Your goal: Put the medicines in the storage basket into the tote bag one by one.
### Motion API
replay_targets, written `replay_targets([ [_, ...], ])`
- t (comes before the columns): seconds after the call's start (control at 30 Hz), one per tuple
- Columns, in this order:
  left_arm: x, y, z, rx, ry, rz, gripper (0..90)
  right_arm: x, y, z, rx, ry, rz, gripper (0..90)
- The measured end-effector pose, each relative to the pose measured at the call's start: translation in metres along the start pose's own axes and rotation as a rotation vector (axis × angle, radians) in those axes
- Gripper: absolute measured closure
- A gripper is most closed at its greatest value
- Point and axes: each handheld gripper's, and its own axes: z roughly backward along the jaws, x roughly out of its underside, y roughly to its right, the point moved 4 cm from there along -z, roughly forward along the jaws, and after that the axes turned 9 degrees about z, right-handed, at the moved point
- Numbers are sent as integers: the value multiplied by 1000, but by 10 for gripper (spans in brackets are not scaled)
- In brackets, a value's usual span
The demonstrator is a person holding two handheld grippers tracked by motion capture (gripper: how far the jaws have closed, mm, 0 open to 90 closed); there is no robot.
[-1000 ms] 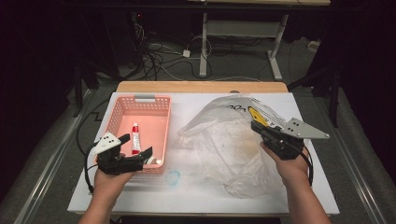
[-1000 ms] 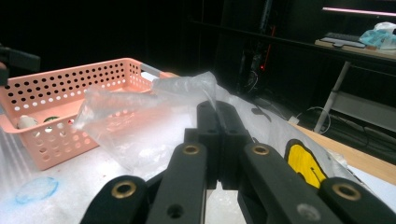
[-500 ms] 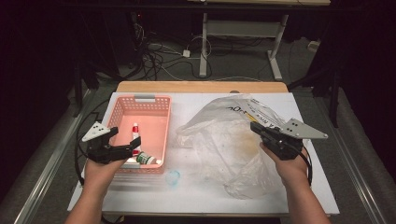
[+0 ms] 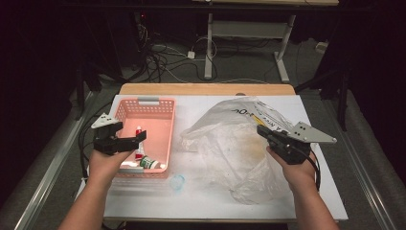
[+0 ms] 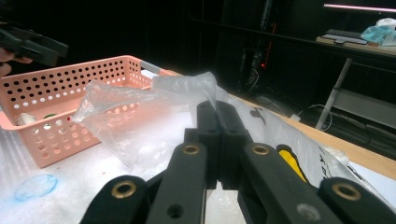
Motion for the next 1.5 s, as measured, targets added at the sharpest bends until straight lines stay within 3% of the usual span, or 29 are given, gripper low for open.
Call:
replay_targets([
  [0.23, -5, -13, -28, -37, -141, 37, 8, 0, -1, 0, 1, -1, -1, 900],
  [0.33, -4, -19, -37, -72, -191, 48, 12, 0, -1, 1, 0, 0, 0, 900],
  [0.4, -2, -24, -44, -85, -226, 73, 16, 1, -1, 1, 2, -4, 2, 900],
  [0.5, 0, -29, -52, -92, -287, 100, 53, 1, -3, 2, -3, 1, 1, 900],
  [0.6, 2, -30, -59, -118, -342, 94, 145, 0, -3, 3, -7, 4, 6, 900],
  [0.8, 9, -36, -70, -151, -460, 135, 190, 2, -4, 3, -13, -1, -3, 900],
  [1.1, 17, -42, -79, -176, -557, 177, 300, 2, -5, 4, -16, -1, 6, 900],
  [1.3, 21, -40, -83, -194, -592, 144, 410, 2, -5, 4, -16, -3, 8, 900],
  [1.5, 22, -37, -84, -229, -589, 92, 530, 2, -6, 4, -15, -4, 15, 900],
])
